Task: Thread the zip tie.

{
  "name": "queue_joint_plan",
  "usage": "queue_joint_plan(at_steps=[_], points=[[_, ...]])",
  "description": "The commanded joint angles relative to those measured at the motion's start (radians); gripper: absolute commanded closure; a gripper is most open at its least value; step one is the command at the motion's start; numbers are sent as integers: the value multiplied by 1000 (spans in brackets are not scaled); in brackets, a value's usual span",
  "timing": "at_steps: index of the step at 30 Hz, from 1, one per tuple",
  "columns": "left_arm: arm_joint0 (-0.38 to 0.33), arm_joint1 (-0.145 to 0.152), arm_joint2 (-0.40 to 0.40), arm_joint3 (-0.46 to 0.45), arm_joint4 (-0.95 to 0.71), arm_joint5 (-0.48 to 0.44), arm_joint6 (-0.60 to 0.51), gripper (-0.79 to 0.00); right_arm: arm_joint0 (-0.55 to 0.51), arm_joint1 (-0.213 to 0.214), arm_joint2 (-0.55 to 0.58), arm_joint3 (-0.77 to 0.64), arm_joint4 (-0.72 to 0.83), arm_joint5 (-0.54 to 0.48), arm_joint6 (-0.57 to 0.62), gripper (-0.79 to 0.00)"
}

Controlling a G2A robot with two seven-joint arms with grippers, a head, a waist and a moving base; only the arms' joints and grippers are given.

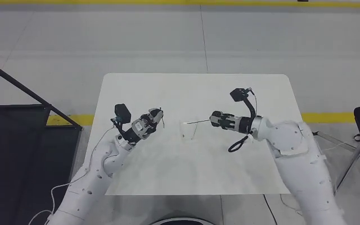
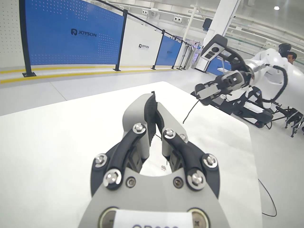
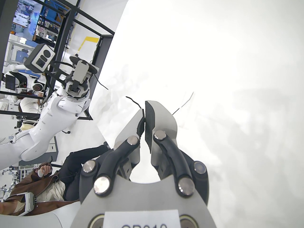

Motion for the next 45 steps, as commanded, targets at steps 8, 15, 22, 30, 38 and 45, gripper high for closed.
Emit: queue_joint_plan(at_steps=[8,15,22,30,38,45], points=[[0,0,0,0,0,0,0,0,-18,3,7,-29,-6,-2,0,0],[20,-10,28,-22,36,68,1,0,-29,1,0,-40,-5,2,-26,0],[9,-25,68,20,124,141,92,0,-39,-5,-26,-85,94,34,-63,0],[-15,-40,100,75,185,143,200,0,6,-13,-66,-58,144,81,-75,0],[-15,-43,106,84,207,150,220,0,12,-14,-70,-59,136,73,-83,0],[-5,-43,105,57,213,169,199,0,8,-16,-84,-61,140,92,-104,0]])
